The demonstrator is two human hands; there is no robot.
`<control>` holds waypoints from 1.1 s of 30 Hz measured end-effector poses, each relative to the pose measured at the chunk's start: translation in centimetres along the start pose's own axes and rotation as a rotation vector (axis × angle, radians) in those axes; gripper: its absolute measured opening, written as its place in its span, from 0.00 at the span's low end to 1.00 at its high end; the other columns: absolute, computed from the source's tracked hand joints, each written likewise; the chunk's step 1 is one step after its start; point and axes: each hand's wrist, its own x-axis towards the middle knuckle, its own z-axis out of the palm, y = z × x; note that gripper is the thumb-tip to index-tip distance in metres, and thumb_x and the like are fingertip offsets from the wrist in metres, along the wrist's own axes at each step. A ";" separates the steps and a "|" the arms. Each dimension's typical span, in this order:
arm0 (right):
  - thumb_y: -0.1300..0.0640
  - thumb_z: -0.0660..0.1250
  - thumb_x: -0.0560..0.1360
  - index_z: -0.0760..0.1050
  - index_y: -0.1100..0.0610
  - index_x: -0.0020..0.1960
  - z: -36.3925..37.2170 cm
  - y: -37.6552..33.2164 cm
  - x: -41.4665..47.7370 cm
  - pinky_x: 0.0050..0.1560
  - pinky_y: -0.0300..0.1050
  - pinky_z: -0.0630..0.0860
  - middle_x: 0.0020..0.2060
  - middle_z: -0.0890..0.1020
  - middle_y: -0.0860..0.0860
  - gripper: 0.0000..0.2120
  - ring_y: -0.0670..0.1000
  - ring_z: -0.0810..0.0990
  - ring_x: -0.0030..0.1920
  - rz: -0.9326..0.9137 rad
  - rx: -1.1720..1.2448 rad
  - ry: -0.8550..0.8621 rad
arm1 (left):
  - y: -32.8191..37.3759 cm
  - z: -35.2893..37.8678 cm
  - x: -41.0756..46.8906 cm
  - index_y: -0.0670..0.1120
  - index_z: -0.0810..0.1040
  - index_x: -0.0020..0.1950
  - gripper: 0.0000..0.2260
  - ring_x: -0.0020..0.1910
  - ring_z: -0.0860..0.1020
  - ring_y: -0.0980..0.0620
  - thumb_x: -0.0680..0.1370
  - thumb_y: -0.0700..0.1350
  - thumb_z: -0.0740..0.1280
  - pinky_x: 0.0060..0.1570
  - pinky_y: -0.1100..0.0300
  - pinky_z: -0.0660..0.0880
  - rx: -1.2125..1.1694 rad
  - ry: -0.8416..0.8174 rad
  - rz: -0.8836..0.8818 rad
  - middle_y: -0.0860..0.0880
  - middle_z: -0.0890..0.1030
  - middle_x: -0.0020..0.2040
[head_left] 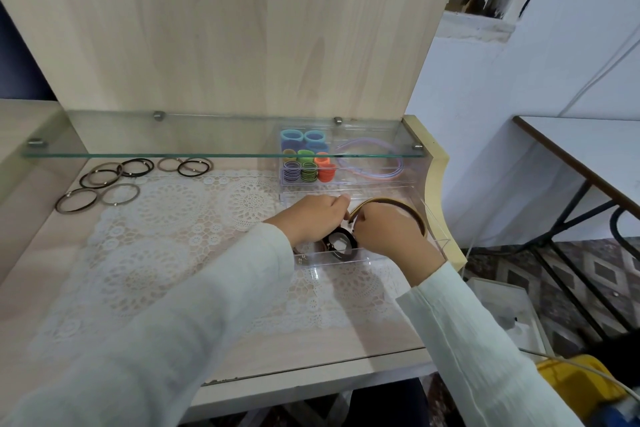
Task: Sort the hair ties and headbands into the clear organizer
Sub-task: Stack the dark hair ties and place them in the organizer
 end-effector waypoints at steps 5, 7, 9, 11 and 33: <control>0.61 0.57 0.75 0.63 0.53 0.35 -0.2 -0.3 0.0 0.55 0.53 0.73 0.32 0.70 0.49 0.11 0.55 0.73 0.42 0.009 0.002 -0.018 | -0.2 0.1 0.2 0.50 0.80 0.60 0.23 0.57 0.75 0.48 0.84 0.56 0.47 0.56 0.57 0.68 -0.008 0.004 -0.008 0.47 0.79 0.59; 0.60 0.57 0.75 0.64 0.53 0.35 -0.2 -0.2 -0.1 0.57 0.54 0.74 0.33 0.70 0.49 0.11 0.54 0.74 0.43 0.012 0.003 -0.013 | -0.5 0.1 0.2 0.51 0.80 0.60 0.22 0.58 0.75 0.49 0.84 0.56 0.48 0.58 0.56 0.70 -0.029 0.017 -0.001 0.47 0.79 0.60; 0.60 0.57 0.76 0.64 0.53 0.35 -0.1 -0.1 -0.3 0.58 0.55 0.74 0.34 0.70 0.49 0.11 0.54 0.74 0.43 0.011 -0.002 0.006 | -0.8 0.2 -0.1 0.51 0.79 0.60 0.19 0.60 0.75 0.50 0.84 0.54 0.51 0.60 0.55 0.70 -0.048 0.058 0.040 0.48 0.79 0.61; 0.60 0.56 0.77 0.65 0.54 0.37 0.1 0.0 -0.6 0.58 0.55 0.74 0.35 0.71 0.49 0.10 0.54 0.74 0.44 0.012 -0.005 0.024 | -1.4 0.4 -0.6 0.50 0.80 0.60 0.17 0.61 0.74 0.51 0.84 0.50 0.53 0.60 0.56 0.70 0.009 0.165 0.147 0.50 0.79 0.61; 0.57 0.57 0.76 0.68 0.60 0.71 9.0 -13.5 -1.8 0.73 0.52 0.61 0.72 0.67 0.58 0.24 0.58 0.64 0.73 -0.659 0.122 0.301 | -17.5 -7.2 -9.7 0.51 0.72 0.71 0.24 0.75 0.63 0.45 0.78 0.56 0.54 0.70 0.46 0.59 0.445 0.735 -0.362 0.45 0.67 0.74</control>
